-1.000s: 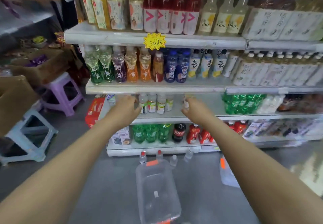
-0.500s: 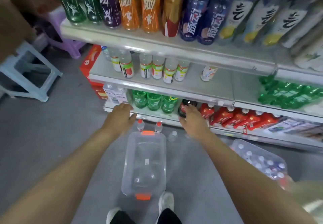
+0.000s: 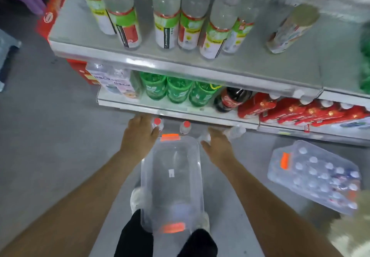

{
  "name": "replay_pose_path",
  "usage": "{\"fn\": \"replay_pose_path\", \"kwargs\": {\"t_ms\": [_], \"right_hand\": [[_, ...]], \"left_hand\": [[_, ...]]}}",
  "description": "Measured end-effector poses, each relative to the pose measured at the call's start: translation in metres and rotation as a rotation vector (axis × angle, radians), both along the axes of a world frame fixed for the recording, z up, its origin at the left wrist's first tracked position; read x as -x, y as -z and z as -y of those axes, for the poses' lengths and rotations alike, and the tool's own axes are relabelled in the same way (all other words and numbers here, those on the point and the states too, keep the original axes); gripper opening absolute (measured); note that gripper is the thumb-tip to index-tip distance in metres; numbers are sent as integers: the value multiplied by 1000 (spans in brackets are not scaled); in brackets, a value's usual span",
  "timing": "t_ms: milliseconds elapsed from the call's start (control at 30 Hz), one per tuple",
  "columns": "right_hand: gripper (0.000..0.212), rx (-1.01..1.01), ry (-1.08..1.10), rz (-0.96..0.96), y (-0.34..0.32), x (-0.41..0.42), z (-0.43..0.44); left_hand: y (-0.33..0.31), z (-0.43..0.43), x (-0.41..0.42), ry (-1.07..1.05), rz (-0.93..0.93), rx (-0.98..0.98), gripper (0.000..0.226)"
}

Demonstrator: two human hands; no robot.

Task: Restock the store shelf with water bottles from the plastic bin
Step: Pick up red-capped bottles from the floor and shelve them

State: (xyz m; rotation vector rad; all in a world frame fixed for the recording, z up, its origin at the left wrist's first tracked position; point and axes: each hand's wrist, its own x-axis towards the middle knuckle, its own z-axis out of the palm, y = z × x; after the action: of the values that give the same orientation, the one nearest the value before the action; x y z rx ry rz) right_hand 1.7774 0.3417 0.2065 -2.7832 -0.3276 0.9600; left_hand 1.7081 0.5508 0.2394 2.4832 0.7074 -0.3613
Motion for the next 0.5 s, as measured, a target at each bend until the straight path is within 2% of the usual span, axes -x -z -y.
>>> {"fn": "replay_pose_path", "kwargs": {"t_ms": [267, 500], "right_hand": [[62, -34, 131, -33, 160, -28, -21], [63, -108, 129, -43, 266, -60, -34]], "left_hand": [[170, -22, -34, 8, -7, 106, 45], [283, -37, -51, -95, 41, 178, 58]]}}
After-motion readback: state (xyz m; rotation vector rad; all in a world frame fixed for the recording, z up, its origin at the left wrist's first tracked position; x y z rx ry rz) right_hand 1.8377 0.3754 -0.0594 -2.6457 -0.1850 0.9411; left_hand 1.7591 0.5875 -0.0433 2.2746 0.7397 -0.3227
